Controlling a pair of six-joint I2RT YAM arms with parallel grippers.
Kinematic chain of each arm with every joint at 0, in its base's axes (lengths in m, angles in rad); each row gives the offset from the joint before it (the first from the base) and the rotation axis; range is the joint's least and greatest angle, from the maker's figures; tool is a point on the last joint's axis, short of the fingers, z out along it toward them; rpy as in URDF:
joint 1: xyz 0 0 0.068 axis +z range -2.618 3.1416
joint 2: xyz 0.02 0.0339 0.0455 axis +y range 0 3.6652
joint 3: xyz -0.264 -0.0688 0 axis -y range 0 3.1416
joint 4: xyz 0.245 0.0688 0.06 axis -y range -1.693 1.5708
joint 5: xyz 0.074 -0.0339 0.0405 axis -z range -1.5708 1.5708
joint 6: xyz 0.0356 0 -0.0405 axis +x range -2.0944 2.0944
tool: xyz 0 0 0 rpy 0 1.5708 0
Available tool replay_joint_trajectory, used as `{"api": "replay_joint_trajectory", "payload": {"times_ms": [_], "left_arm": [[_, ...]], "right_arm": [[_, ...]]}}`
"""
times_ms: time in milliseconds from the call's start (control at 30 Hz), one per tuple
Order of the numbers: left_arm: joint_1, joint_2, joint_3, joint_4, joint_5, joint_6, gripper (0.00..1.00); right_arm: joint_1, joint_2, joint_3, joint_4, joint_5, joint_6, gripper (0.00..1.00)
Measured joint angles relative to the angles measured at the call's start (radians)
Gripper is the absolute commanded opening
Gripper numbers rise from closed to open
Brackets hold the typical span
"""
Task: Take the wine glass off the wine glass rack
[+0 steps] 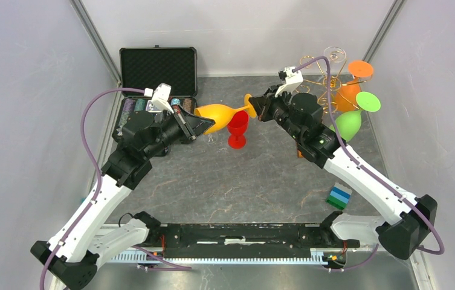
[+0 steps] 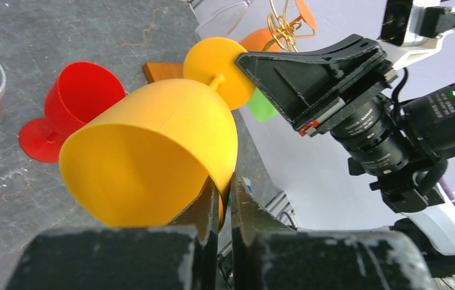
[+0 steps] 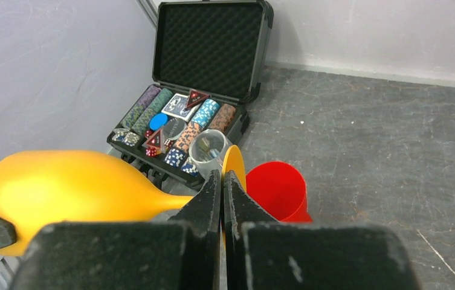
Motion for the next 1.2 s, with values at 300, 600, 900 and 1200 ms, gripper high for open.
{"api": "replay_joint_trajectory", "payload": {"times_ms": [300,600,900,1200], "left_arm": [[-0.001,0.000,0.006,-0.012,0.012,0.024,0.02],[0.001,0.004,0.069,-0.118,-0.007,0.127,0.02],[0.001,0.010,0.140,-0.325,0.019,0.282,0.02],[0.001,0.044,0.241,-0.627,0.001,0.467,0.02]], "right_arm": [[-0.002,0.008,-0.015,-0.001,-0.009,0.035,0.02],[-0.003,0.016,-0.015,0.006,-0.071,0.061,0.40],[-0.002,-0.016,-0.039,0.022,-0.175,0.063,0.63],[-0.002,-0.165,-0.073,0.001,-0.134,-0.038,0.70]]}}
